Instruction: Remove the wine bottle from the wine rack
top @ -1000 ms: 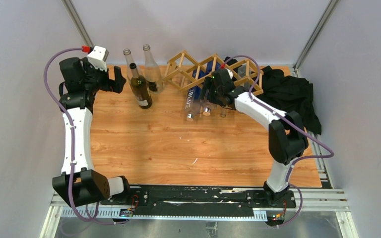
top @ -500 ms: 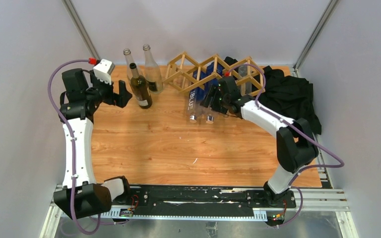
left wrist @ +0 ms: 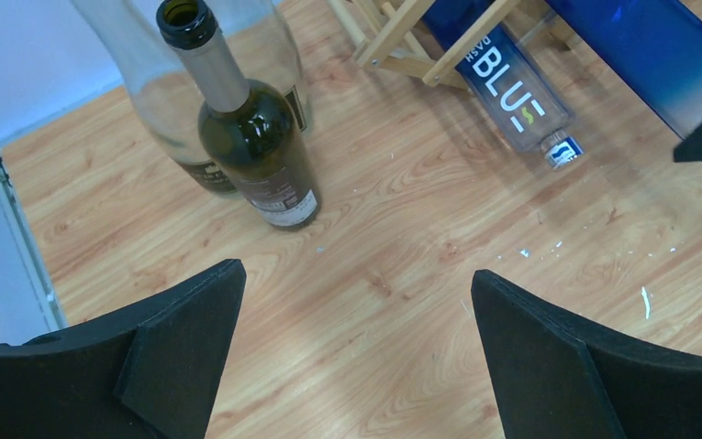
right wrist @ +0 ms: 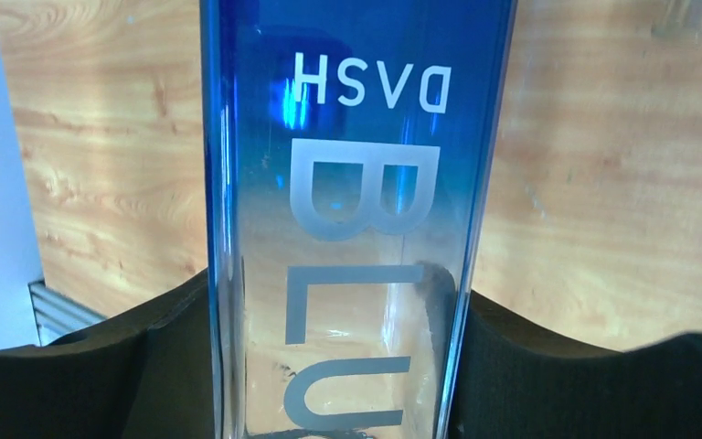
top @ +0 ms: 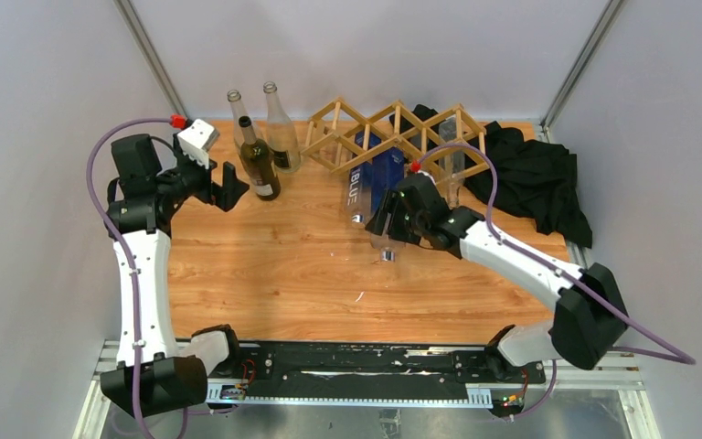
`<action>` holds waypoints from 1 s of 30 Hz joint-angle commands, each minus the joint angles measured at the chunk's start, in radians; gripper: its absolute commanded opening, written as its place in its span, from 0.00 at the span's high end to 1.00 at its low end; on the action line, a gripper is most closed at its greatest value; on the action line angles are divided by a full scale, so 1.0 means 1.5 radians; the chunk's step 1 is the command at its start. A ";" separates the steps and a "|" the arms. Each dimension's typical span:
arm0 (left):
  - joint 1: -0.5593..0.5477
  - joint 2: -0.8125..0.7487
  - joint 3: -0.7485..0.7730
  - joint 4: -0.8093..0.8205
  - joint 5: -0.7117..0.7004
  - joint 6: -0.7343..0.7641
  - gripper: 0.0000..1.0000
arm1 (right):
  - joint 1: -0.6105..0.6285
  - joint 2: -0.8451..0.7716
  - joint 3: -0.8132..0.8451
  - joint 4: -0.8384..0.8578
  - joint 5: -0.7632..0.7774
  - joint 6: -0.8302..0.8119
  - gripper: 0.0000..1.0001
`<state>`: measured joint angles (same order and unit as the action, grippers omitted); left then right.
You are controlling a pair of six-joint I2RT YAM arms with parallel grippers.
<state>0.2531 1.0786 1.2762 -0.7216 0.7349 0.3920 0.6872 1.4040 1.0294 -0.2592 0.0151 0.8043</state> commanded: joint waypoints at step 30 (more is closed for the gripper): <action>-0.532 -0.224 -0.214 0.042 -0.228 0.480 0.00 | 0.109 -0.106 0.221 -0.258 -0.289 -0.092 1.00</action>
<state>-0.4934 0.8043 1.0153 -0.7525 0.4553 1.0138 0.8177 1.2129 1.2556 -0.7433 -0.2874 0.7250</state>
